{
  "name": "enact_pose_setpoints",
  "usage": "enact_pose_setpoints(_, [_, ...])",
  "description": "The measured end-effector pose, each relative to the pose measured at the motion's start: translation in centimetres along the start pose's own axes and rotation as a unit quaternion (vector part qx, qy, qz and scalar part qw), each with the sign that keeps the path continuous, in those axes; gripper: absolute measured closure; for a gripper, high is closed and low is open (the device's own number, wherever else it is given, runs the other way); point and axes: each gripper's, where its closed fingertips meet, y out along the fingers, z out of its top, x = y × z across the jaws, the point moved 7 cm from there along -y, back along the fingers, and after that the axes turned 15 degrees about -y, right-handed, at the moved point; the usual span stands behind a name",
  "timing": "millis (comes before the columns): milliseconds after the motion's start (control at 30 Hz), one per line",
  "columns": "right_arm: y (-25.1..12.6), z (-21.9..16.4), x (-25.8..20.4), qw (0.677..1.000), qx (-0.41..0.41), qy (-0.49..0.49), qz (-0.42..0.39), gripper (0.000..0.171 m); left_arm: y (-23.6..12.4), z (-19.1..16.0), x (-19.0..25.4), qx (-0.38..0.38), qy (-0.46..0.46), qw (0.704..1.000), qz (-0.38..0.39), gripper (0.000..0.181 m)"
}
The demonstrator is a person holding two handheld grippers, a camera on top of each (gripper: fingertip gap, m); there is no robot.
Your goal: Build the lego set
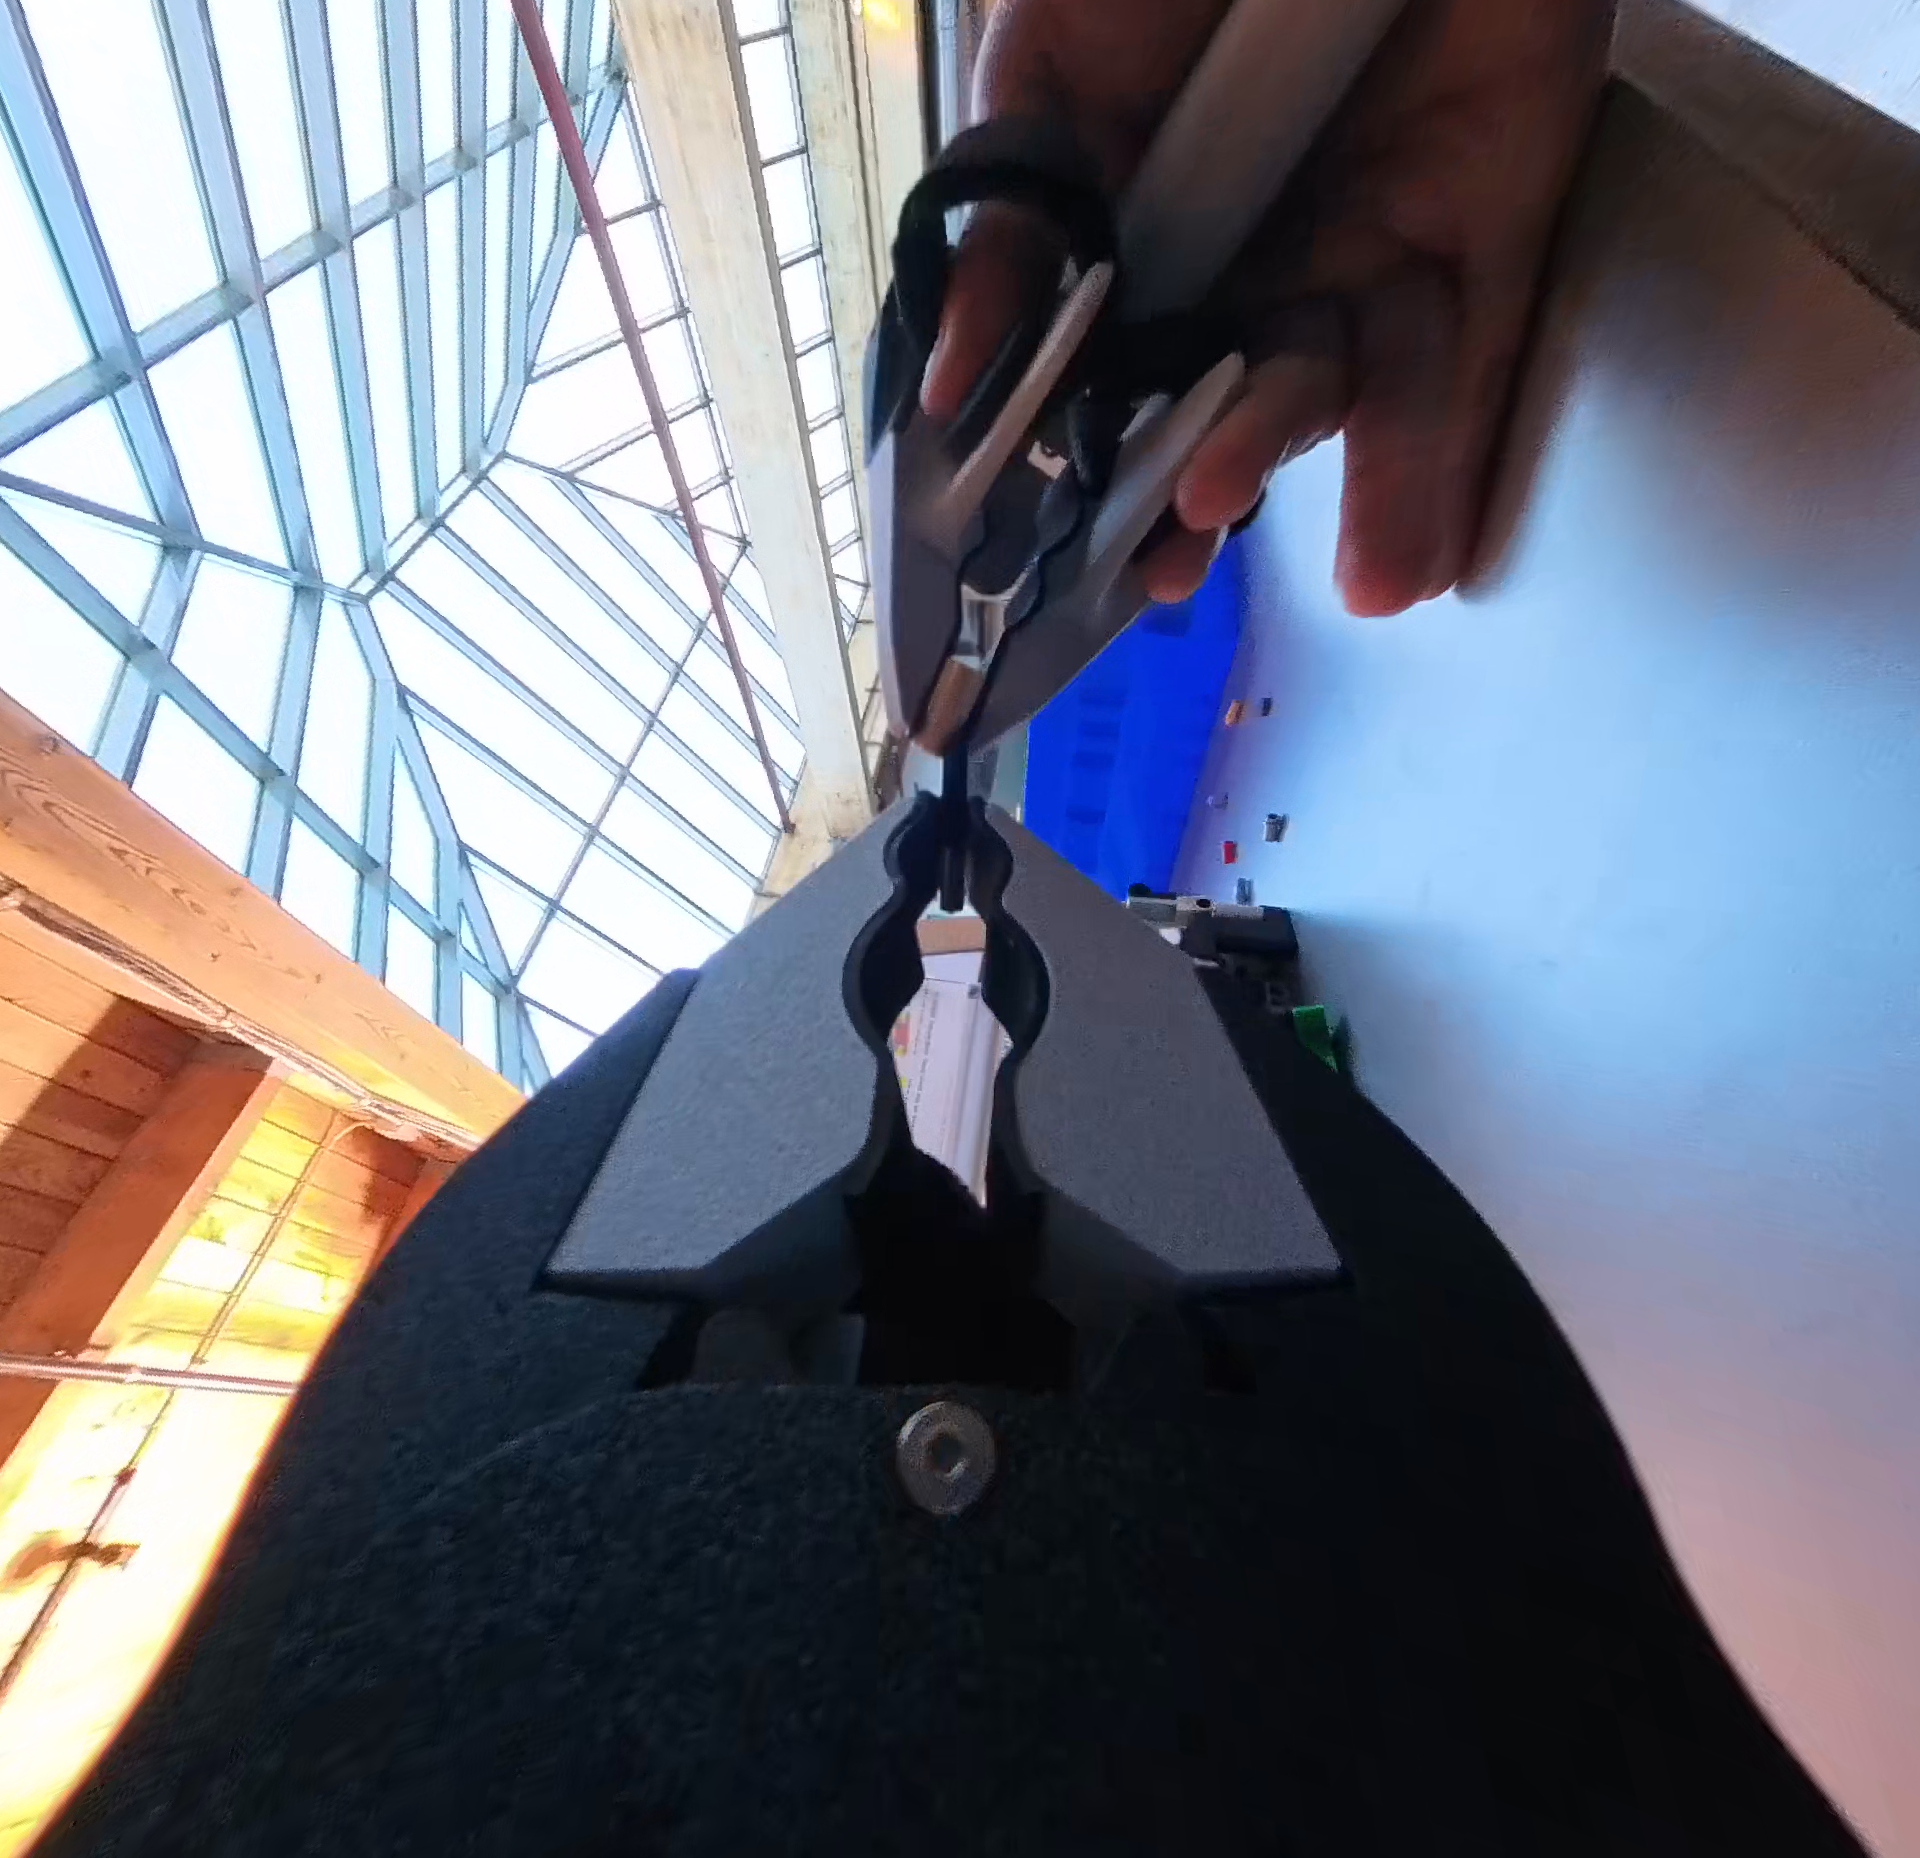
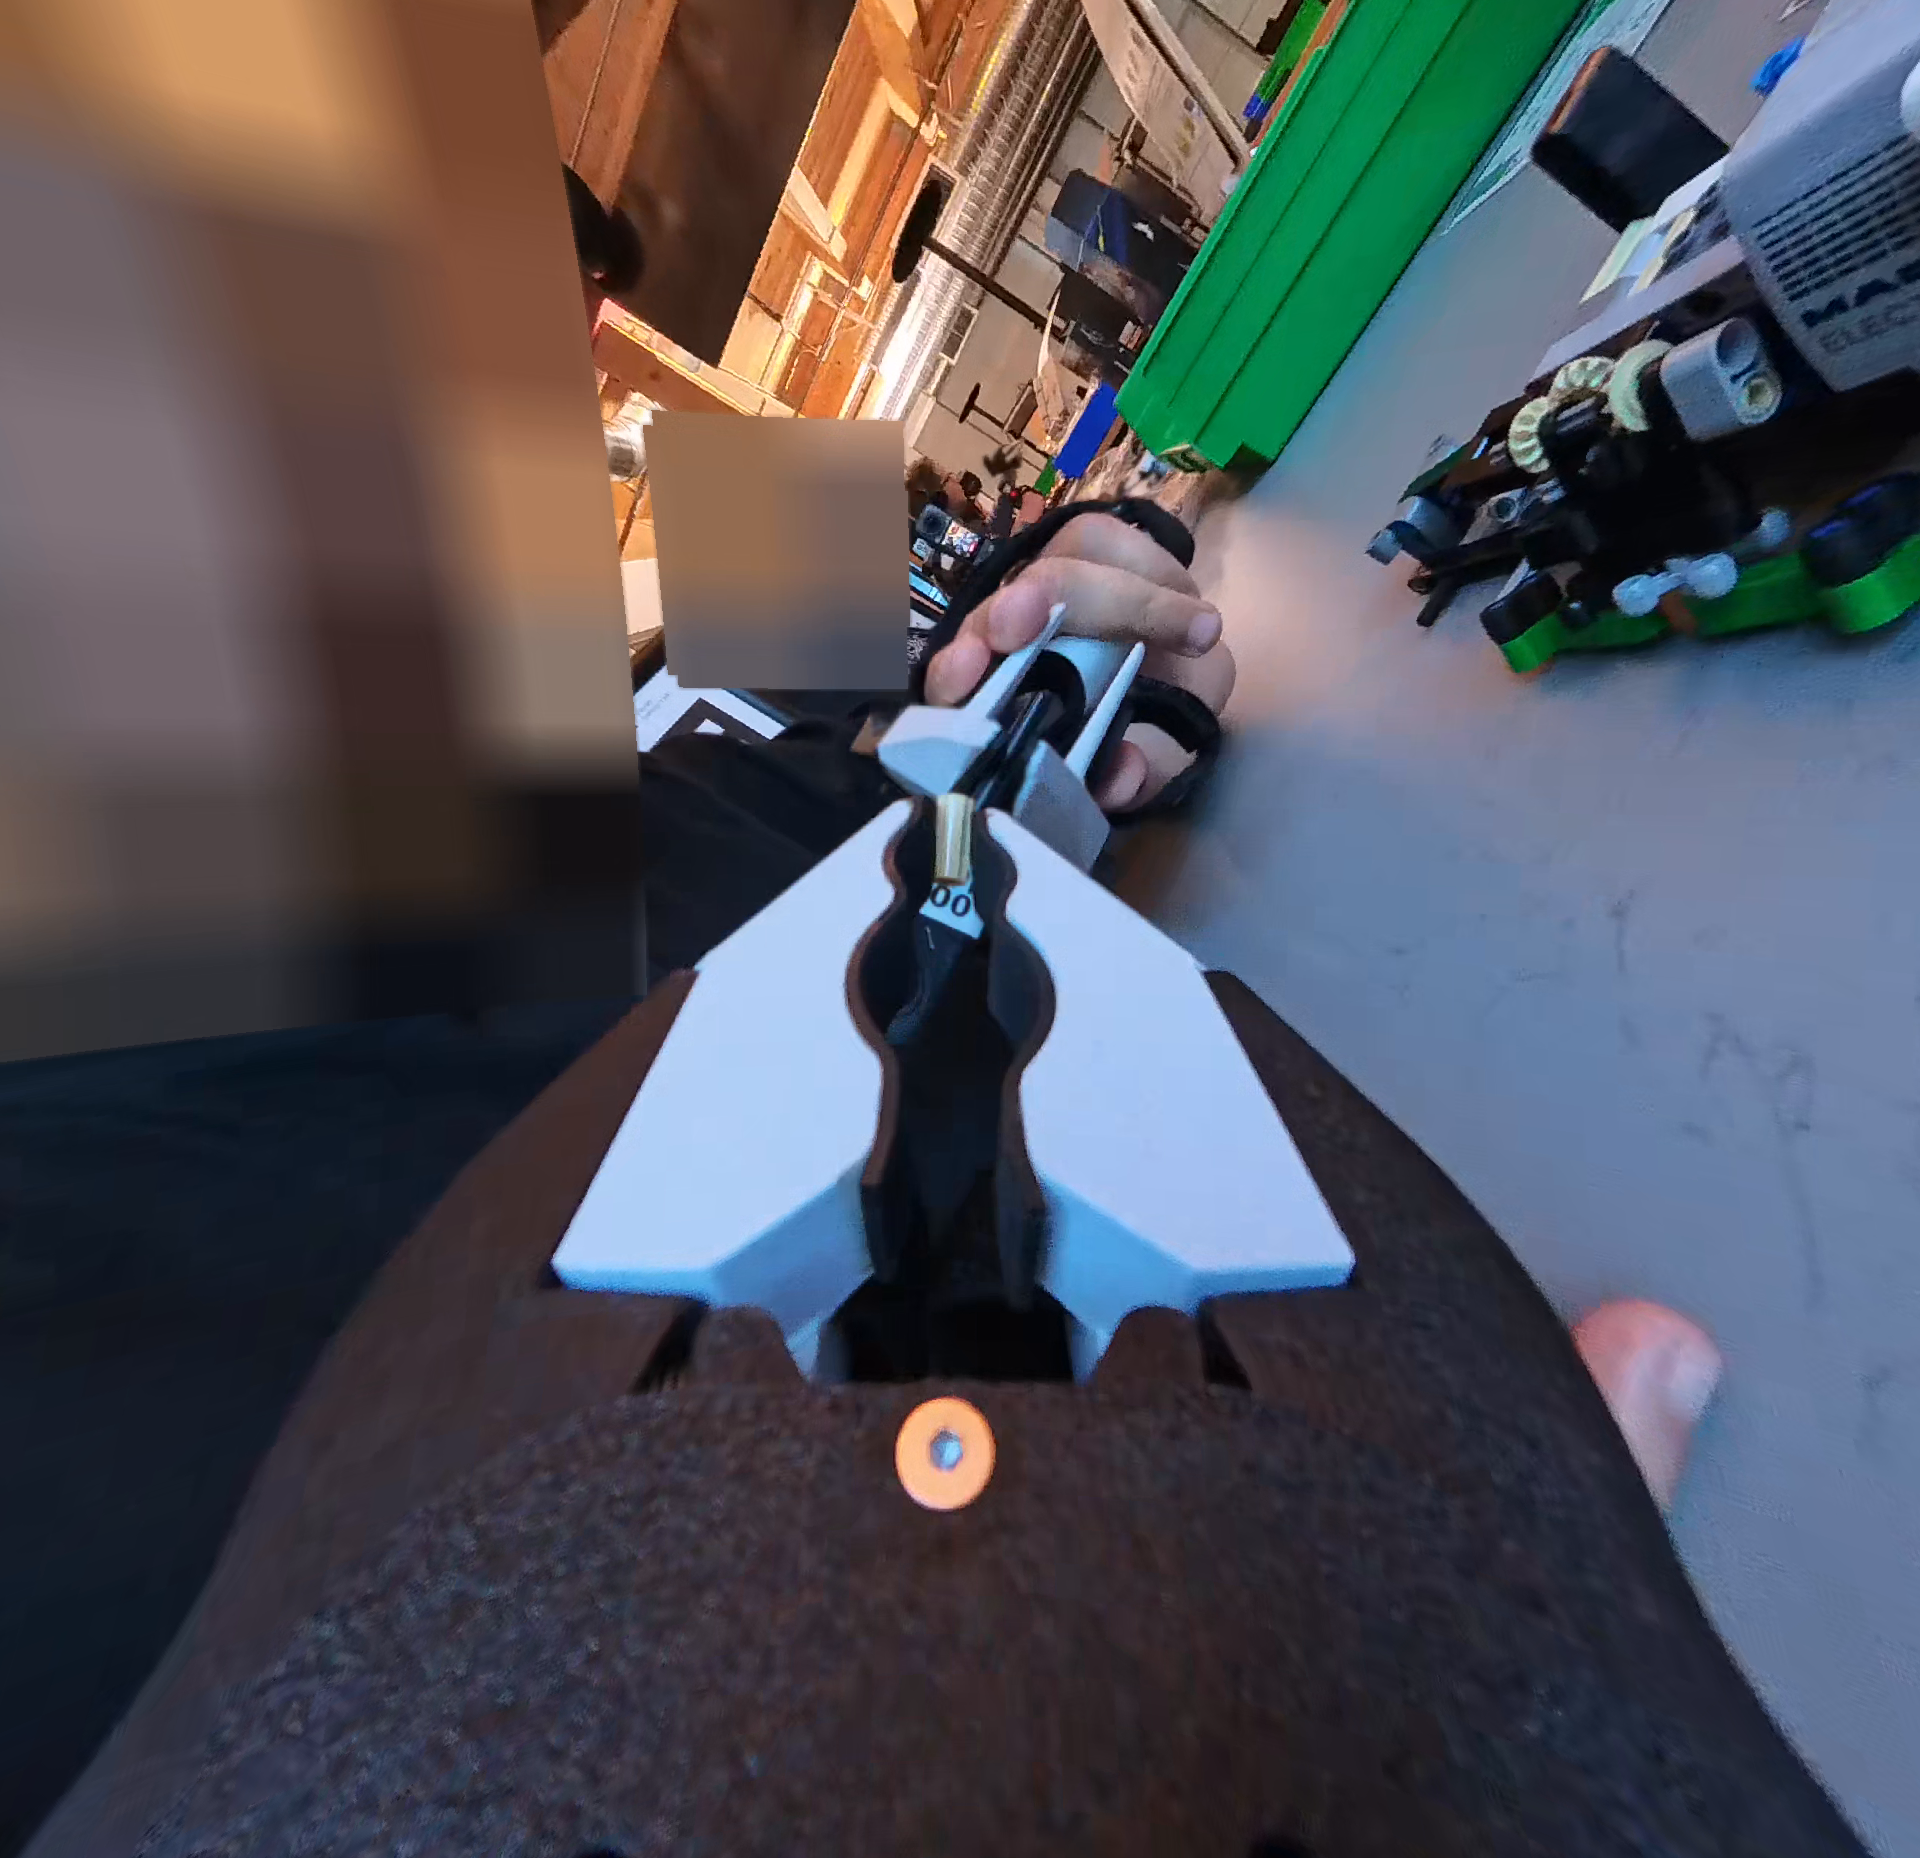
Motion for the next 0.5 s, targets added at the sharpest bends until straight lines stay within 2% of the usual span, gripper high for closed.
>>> enact_pose_setpoints(300, [0.4, -0.3, 0.3, 1.0, -0.022, 0.01, -0.016, 0.166, 0.3, -1.0, -0.3, -0.035, 0.004, 0.999, 0.009, 0.18])
enact_pose_setpoints(500, [0.0, 0.0, 0.6, 0.999, 0.003, 0.028, -0.018, 0.165, 0.2, -1.2, -0.1, -0.035, 0.013, 0.999, 0.001, 0.18])
